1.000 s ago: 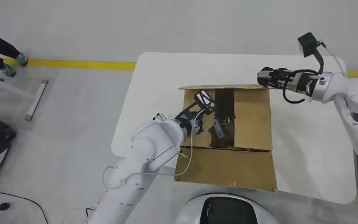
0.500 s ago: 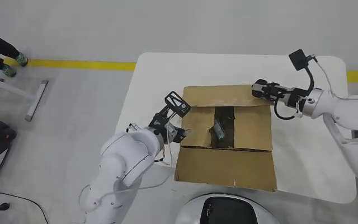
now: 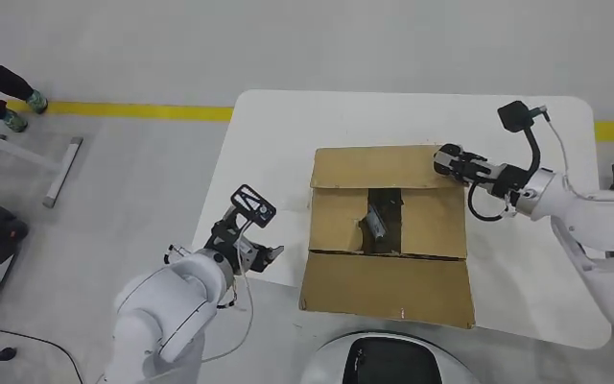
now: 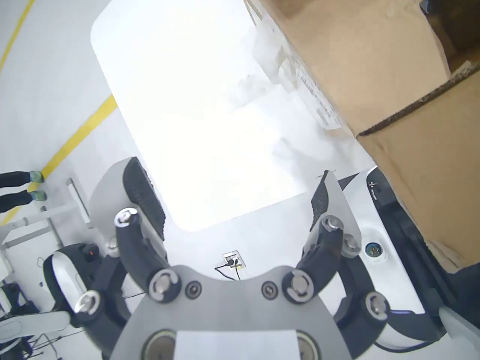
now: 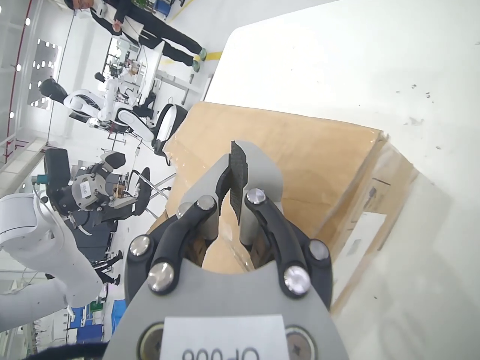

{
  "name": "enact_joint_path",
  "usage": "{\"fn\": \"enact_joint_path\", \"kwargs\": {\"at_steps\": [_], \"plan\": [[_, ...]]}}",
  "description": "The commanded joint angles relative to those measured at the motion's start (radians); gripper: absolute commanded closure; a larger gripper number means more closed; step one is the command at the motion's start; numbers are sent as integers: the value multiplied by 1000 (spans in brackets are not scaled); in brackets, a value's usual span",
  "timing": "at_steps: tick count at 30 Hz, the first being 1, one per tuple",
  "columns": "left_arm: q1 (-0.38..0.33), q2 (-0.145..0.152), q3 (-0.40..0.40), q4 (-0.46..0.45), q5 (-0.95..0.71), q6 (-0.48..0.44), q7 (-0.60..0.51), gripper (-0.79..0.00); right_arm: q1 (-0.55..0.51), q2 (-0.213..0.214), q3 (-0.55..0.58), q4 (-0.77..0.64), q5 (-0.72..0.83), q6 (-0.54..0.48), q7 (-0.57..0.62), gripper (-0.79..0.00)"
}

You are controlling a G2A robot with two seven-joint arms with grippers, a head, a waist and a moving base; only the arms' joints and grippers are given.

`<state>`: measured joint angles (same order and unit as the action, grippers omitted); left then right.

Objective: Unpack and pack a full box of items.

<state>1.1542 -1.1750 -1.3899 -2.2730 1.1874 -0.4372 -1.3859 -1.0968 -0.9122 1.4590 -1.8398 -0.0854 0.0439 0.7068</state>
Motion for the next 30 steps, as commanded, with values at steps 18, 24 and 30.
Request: {"fn": "enact_joint_path", "kwargs": {"at_steps": [18,24,30], "plan": [[10,139,118,20,-76,-65,68,-785,-9,-6,-24,-4,-52,-28,-16,0],[-5,178,149,12,-89,-91,94,-785,-5,-7,-23,0,-51,-32,-7,0],[-31,193,162,14,-135,-114,117,-785,2,-11,-34,15,-25,-20,9,0]]}}
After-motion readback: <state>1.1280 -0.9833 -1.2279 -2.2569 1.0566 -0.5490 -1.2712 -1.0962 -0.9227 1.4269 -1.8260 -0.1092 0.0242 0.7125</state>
